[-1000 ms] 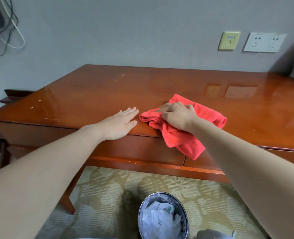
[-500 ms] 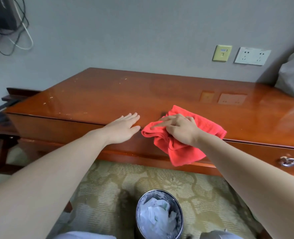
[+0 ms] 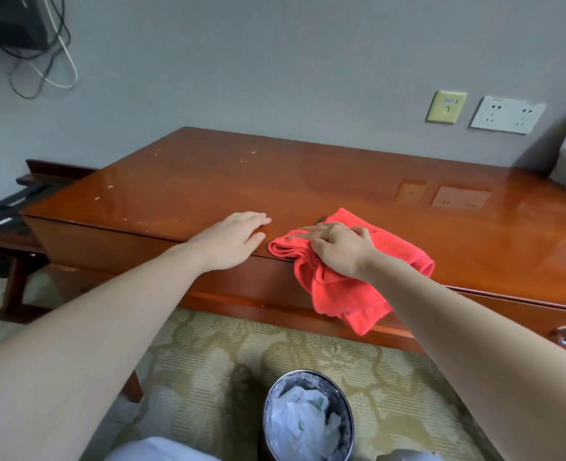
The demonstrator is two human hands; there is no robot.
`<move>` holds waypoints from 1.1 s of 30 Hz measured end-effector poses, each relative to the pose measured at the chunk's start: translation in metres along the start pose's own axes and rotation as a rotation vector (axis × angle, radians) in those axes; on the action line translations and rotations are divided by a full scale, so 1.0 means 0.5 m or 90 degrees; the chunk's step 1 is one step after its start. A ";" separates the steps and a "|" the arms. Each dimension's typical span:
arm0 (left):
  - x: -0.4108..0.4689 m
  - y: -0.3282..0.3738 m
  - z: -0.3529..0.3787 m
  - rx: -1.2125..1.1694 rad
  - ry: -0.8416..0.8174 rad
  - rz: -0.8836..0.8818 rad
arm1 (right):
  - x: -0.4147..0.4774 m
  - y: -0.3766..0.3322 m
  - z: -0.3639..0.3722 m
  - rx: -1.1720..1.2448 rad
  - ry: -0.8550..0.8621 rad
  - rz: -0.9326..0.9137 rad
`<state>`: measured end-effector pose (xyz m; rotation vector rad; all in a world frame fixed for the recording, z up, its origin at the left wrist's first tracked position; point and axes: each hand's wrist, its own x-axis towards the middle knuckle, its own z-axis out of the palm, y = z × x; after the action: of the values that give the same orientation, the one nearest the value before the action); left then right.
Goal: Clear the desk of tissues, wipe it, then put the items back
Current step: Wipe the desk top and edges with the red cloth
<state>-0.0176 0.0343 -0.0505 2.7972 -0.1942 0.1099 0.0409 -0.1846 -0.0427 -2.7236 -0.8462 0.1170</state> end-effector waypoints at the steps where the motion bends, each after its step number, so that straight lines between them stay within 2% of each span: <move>1: 0.007 -0.011 -0.002 0.006 0.005 -0.004 | 0.016 0.001 0.004 0.002 0.004 0.003; 9: 0.078 -0.088 -0.011 0.011 0.055 -0.051 | 0.177 0.011 -0.005 0.013 0.034 0.066; 17: 0.109 -0.115 -0.007 0.044 -0.005 -0.052 | 0.258 -0.013 -0.001 -0.004 0.124 0.153; 19: 0.111 -0.116 -0.007 0.043 -0.017 -0.044 | 0.237 -0.017 0.000 -0.014 0.116 0.130; 22: 0.113 -0.121 -0.006 0.050 -0.028 -0.029 | 0.188 -0.020 0.001 -0.038 0.075 0.024; 25: 0.108 -0.124 -0.006 0.048 -0.046 -0.022 | 0.153 -0.010 -0.009 0.017 0.061 -0.083; 26: 0.107 -0.123 -0.007 0.049 -0.051 -0.024 | 0.151 0.001 -0.014 0.038 0.064 -0.081; 28: 0.104 -0.124 -0.006 0.053 -0.056 -0.028 | 0.160 0.021 -0.020 0.008 0.083 -0.017; 30: 0.102 -0.123 -0.003 0.063 -0.060 -0.026 | 0.167 0.023 -0.011 -0.059 0.145 0.113; 33: 0.098 -0.119 -0.005 0.063 -0.058 -0.029 | 0.176 -0.016 0.012 -0.047 0.246 0.258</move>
<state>0.0392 0.0847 -0.0625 2.9062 -0.1502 -0.0201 0.1079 -0.1269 -0.0453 -2.8103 -0.1925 -0.3535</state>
